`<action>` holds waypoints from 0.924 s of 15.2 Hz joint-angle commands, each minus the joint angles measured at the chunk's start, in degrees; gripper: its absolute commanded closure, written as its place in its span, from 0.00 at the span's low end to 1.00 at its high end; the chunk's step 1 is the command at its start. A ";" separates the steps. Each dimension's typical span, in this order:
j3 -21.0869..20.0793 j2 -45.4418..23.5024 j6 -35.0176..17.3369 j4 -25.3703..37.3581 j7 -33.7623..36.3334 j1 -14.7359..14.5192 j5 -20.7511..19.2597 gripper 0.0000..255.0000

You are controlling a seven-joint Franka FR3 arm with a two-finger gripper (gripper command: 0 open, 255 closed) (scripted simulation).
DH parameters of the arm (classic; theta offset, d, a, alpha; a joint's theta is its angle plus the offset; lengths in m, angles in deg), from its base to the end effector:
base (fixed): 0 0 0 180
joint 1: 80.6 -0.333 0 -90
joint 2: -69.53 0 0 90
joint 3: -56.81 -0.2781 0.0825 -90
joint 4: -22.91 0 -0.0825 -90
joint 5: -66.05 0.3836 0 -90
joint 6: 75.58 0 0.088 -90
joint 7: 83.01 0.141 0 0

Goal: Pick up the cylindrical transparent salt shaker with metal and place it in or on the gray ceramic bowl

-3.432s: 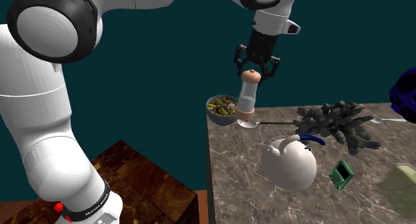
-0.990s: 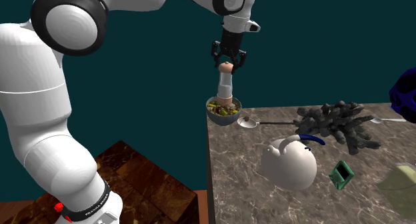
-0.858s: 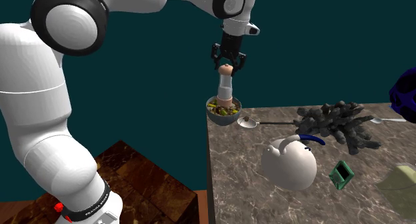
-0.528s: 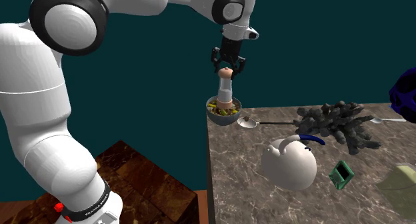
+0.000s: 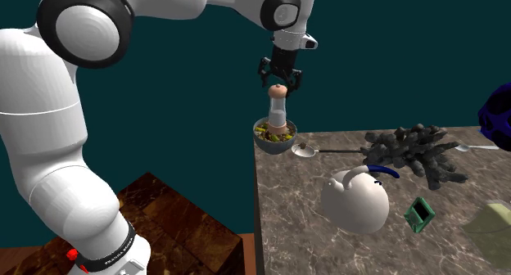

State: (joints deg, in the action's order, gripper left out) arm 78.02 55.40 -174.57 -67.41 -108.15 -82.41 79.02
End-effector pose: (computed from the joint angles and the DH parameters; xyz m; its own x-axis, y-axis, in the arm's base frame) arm 0.5925 -0.1631 0.4281 0.9978 0.0639 -0.0163 0.0607 -0.9864 -0.1527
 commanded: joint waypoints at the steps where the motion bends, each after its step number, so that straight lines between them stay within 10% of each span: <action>1: -0.01 -0.03 0.01 0.01 0.00 0.00 0.00 0.00; 14: 0.41 -1.13 7.66 8.64 0.21 1.16 0.22 0.00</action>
State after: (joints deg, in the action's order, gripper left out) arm 78.43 54.28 -166.92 -58.79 -107.94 -81.25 79.24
